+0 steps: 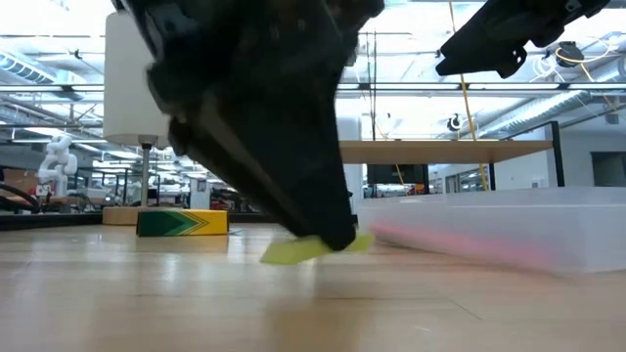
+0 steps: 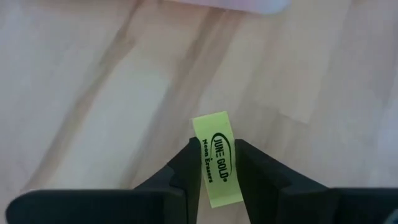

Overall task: Pack school essentials
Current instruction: Put the yellow eraser into the purple supply box

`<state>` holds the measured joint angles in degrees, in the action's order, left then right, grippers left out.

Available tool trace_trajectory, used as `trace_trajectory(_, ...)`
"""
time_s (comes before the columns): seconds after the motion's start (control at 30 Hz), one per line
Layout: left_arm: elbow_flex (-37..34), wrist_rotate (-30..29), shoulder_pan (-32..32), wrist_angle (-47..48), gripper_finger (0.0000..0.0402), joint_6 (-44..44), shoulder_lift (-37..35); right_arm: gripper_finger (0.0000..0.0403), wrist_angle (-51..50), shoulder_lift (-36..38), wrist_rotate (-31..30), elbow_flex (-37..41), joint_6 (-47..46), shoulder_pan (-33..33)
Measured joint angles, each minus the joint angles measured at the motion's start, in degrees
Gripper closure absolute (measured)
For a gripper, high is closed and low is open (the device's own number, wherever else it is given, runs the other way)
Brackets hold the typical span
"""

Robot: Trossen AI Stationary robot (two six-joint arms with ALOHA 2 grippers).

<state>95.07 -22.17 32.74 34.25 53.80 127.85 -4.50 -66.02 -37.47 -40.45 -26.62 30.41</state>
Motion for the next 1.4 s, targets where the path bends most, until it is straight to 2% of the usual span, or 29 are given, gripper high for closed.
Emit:
trace_trajectory(0.5,0.1,0.6,-2.5,0.4,0.0307,-5.8,-1.2,0.0225,-0.1,-0.2,0.0,0.0,0.5,0.0)
trace_trajectory(0.93,0.1,0.0,-4.4,2.4,0.0307,-15.8,-8.5,0.0225,-2.3,-0.5,0.3,0.0,0.3,0.1)
trace_trajectory(1.03,0.2,-0.3,-5.4,2.5,0.0307,-18.8,-10.3,0.0225,-1.3,-0.5,1.9,1.2,-0.4,0.1)
trace_trajectory(1.2,0.2,-0.3,-7.1,2.2,0.0307,-23.4,-13.5,0.0225,14.1,-0.5,7.9,8.1,6.8,0.1)
trace_trajectory(1.4,0.2,2.0,-8.1,2.0,0.0307,-26.8,-16.7,0.0225,35.0,-1.8,15.0,14.7,25.6,1.1)
